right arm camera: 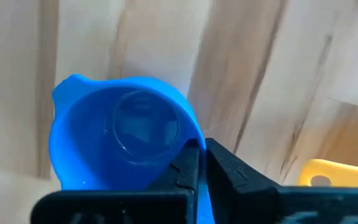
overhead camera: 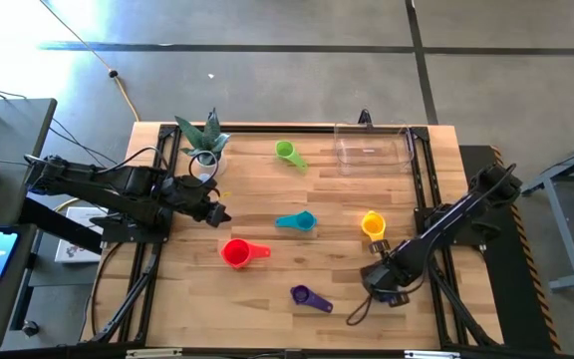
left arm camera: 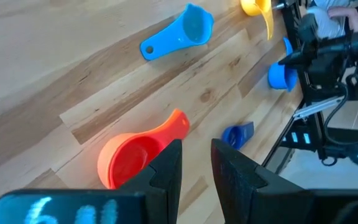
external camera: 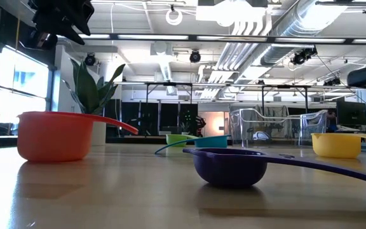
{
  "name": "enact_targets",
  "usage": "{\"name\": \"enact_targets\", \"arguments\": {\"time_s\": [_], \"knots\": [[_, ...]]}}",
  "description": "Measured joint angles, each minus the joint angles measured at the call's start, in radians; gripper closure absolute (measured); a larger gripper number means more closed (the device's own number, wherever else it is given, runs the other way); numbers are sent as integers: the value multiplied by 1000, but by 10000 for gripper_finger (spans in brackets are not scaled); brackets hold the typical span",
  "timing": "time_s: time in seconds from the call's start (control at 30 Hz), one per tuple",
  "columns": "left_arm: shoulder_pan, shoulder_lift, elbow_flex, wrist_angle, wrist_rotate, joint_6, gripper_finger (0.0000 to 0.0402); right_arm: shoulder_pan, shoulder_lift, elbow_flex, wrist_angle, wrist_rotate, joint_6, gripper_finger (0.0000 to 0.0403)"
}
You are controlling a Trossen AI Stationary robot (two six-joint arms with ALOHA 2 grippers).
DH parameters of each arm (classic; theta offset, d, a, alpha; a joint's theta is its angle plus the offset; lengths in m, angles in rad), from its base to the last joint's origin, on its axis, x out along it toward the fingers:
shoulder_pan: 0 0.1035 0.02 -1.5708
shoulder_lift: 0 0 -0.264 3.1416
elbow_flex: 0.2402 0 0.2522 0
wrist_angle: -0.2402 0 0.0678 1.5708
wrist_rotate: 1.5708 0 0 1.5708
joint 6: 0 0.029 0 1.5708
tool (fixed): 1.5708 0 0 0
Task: Nest measuring cups in basket
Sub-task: Stack the blue measuring cup into the red measuring cup
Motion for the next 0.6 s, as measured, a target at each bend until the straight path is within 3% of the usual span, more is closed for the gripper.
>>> {"name": "enact_targets", "arguments": {"time_s": [0.27,0.6], "knots": [[0,0,0,-24,57,45,326,-62,0,93,-4,7,210,400],[-35,0,0,-218,69,78,326,-168,0,277,-62,87,489,402]]}}
